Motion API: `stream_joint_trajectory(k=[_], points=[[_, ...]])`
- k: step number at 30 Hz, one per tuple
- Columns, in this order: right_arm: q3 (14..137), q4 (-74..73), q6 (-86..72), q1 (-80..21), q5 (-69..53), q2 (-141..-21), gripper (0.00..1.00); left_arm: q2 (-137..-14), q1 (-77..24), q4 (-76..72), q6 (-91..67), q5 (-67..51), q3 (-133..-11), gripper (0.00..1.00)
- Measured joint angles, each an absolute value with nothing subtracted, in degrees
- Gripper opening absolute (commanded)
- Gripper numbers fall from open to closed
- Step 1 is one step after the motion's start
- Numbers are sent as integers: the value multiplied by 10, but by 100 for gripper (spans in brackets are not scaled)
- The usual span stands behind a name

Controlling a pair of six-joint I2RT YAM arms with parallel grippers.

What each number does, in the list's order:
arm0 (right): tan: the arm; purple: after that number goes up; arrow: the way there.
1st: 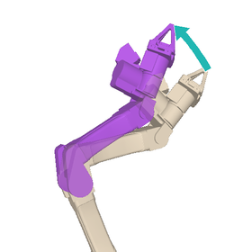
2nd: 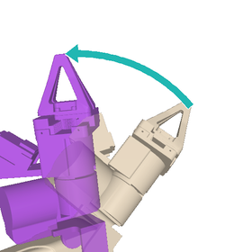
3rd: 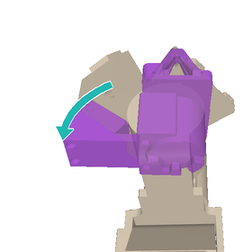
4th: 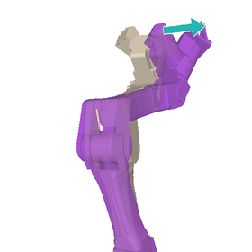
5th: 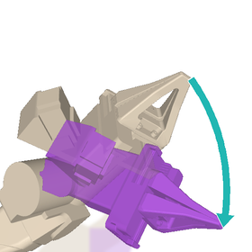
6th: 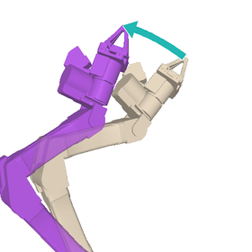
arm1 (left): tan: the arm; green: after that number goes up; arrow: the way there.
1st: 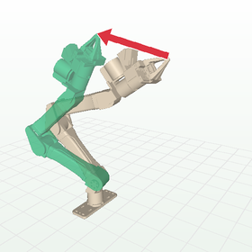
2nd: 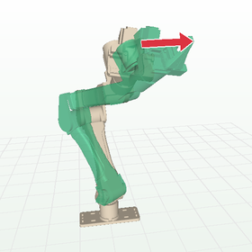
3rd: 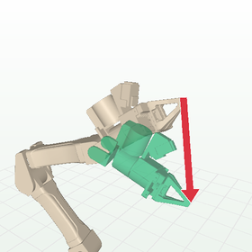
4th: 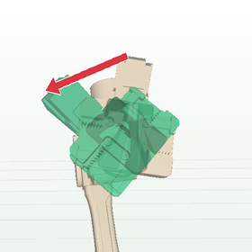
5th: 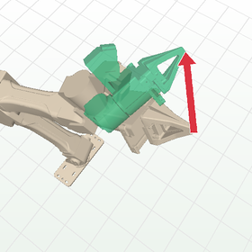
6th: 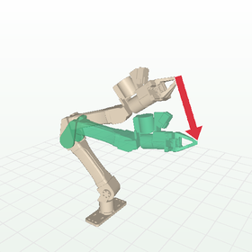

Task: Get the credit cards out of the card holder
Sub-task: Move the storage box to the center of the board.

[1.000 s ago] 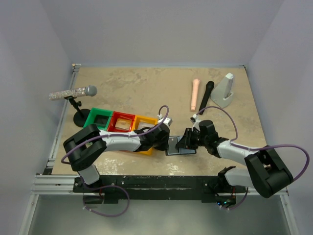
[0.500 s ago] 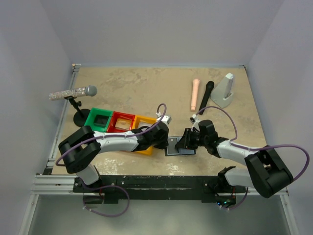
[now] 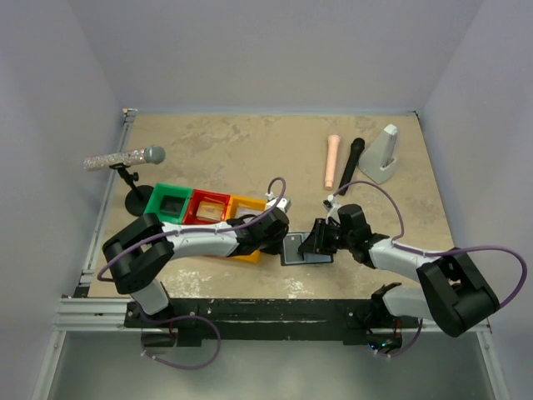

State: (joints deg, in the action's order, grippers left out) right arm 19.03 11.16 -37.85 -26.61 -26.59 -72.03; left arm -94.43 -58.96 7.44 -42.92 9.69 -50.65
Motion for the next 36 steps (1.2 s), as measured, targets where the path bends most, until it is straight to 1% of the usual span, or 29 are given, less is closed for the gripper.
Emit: stream_joint_trajectory(k=[15, 30, 34, 36], points=[[190, 117, -379, -266, -273, -729, 34, -980, -590, 74, -429, 93, -524, 0], [190, 119, -379, -265, -280, -729, 36, -973, -589, 76, -428, 109, -517, 0], [190, 119, -379, -265, -281, -729, 37, -953, -590, 73, -416, 103, -502, 15], [190, 119, -379, -265, -281, -729, 37, -938, -591, 70, -407, 95, -500, 21]])
